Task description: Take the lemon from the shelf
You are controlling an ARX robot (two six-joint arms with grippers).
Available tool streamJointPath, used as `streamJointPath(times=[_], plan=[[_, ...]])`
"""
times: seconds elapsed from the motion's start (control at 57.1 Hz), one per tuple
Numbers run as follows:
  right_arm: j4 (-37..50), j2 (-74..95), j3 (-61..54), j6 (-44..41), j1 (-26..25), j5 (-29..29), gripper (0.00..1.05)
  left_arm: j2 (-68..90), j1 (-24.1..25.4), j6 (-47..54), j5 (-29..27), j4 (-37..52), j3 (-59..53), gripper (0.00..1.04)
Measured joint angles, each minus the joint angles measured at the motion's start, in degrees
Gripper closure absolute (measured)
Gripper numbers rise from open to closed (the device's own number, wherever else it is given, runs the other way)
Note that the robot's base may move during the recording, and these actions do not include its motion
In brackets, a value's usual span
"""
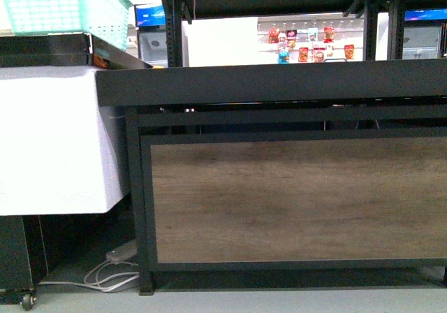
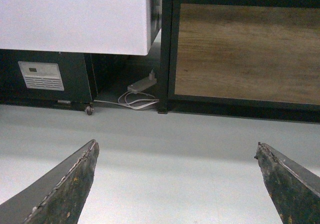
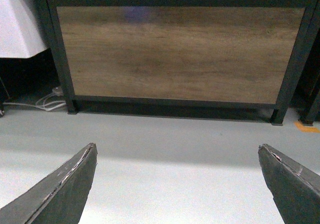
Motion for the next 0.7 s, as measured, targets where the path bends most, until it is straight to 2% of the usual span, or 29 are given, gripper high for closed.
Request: streamJointPath(times=[0.7], plan=[[0.0,0.0,0.0,-0.02,0.0,0.0,0.07,0.0,0.0,0.0,-0.02,0.0,0.0,0.08]])
